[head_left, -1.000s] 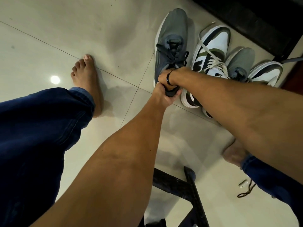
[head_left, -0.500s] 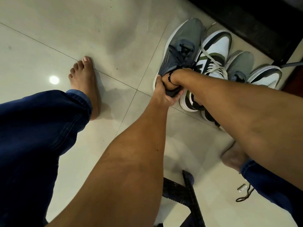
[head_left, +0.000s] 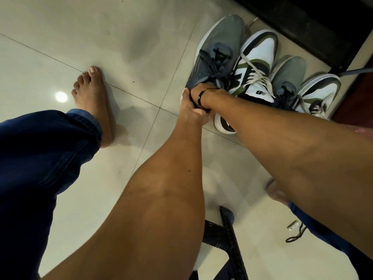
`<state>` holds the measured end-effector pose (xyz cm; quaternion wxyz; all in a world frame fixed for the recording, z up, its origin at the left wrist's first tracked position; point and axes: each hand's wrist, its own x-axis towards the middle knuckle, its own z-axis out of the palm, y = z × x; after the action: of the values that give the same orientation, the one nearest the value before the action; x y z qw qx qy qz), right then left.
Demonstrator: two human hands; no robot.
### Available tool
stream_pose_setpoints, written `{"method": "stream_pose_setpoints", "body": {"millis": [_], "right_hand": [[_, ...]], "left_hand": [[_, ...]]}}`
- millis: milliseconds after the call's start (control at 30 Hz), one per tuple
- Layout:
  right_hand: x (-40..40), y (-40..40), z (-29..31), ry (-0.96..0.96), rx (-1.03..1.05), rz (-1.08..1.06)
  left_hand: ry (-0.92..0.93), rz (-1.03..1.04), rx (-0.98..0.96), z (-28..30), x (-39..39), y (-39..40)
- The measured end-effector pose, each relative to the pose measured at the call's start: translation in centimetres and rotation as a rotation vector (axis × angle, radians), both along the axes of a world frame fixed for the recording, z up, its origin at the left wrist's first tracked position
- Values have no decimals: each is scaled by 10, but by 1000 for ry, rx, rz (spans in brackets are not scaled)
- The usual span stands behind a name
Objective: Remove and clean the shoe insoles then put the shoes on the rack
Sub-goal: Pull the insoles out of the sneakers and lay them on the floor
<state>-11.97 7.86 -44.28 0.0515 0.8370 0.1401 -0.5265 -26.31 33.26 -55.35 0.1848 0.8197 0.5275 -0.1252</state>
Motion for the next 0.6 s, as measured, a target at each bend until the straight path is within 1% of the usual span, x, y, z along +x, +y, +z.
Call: {"method": "stream_pose_setpoints", "body": {"millis": [67, 167, 200, 333, 400, 467, 533, 567, 600], "right_hand": [[2, -3, 10, 31, 31, -10], [2, -5, 15, 1, 4, 107], [2, -3, 15, 9, 4, 138], [3, -5, 10, 0, 73, 177], [5, -9, 10, -19, 120, 201], [7, -14, 16, -21, 171, 282], [10, -21, 25, -38, 217, 335], [10, -23, 32, -53, 238, 357], [10, -26, 37, -57, 248, 373]], "left_hand": [[-9, -59, 28, -1, 1, -5], [-6, 7, -32, 3, 3, -4], [-4, -1, -14, 1, 3, -3], [19, -188, 81, -2, -8, -1], [3, -187, 121, -5, -4, -8], [-2, -208, 114, -1, -3, -10], [-37, -121, 136, 5, -8, -3], [-52, -50, 90, 18, -11, 7], [-26, 19, 21, 11, -4, -10]]}}
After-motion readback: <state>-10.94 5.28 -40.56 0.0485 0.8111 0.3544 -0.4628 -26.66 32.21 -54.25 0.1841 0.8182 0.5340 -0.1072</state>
